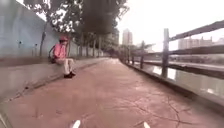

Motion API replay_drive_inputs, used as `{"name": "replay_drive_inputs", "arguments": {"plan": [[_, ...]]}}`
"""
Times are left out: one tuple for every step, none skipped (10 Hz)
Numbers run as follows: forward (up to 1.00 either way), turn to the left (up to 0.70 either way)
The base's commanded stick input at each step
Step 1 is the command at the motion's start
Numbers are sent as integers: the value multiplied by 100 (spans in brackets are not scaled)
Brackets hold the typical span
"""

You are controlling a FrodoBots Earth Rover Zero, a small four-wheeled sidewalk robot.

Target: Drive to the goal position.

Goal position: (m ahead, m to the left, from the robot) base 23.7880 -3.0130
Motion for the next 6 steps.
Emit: {"name": "replay_drive_inputs", "arguments": {"plan": [[70,0],[70,0],[70,0],[70,0],[70,0],[70,0]]}}
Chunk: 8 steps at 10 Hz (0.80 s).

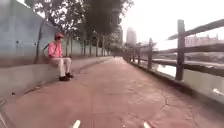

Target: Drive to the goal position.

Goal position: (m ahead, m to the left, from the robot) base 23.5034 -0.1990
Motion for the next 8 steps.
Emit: {"name": "replay_drive_inputs", "arguments": {"plan": [[70,0],[70,0],[70,0],[70,0],[70,0],[70,0],[70,0],[70,0]]}}
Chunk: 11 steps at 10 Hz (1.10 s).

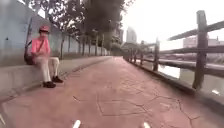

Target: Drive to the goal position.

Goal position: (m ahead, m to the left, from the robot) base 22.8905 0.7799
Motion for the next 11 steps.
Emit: {"name": "replay_drive_inputs", "arguments": {"plan": [[70,0],[70,0],[70,0],[70,0],[70,0],[70,0],[70,0],[70,0],[70,0],[70,0],[70,0]]}}
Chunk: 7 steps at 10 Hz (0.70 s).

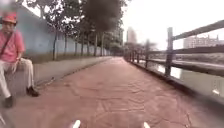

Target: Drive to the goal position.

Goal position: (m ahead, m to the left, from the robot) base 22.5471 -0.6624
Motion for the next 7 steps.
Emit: {"name": "replay_drive_inputs", "arguments": {"plan": [[70,0],[70,0],[70,0],[70,0],[70,0],[70,0],[70,0]]}}
